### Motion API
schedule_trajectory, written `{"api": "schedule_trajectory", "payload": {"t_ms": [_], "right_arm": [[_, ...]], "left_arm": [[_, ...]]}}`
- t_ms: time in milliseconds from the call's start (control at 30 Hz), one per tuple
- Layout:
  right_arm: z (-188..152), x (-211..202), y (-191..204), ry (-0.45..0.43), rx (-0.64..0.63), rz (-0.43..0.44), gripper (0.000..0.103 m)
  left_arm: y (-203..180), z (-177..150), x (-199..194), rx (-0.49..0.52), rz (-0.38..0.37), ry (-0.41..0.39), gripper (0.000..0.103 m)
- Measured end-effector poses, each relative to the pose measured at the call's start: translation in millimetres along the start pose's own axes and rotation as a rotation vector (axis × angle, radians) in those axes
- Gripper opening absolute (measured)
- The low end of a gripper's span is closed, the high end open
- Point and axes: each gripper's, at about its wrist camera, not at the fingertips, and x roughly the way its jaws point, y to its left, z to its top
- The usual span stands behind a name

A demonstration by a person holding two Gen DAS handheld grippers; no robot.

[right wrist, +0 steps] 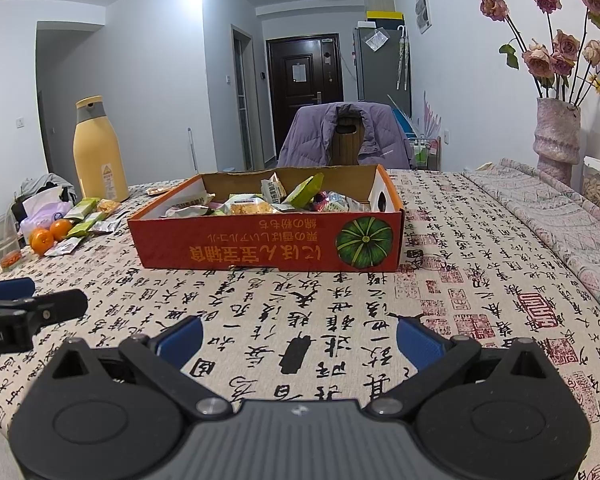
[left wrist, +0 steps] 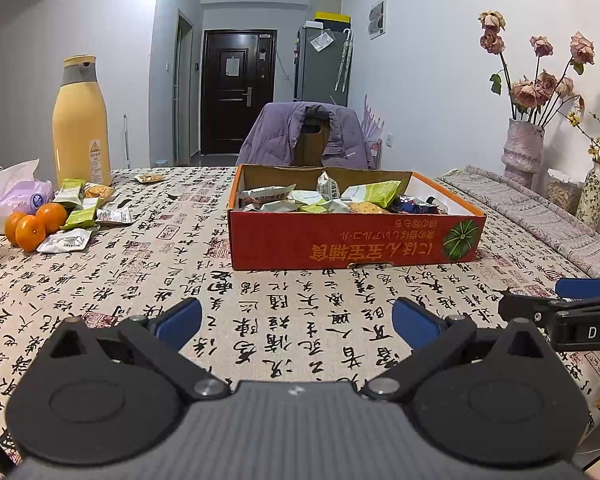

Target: Organize snacks

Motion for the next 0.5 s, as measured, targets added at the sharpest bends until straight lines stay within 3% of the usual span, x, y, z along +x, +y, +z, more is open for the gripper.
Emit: {"api": "schedule_trajectory", "payload": {"t_ms": [500], "right_arm": [[-2.1,0.6,0.6,0.001,-0.002,0.000,0.103]], "left_arm": [[-1.2,-0.4,0.6,-0.002,-0.002,0.001,0.103]]}}
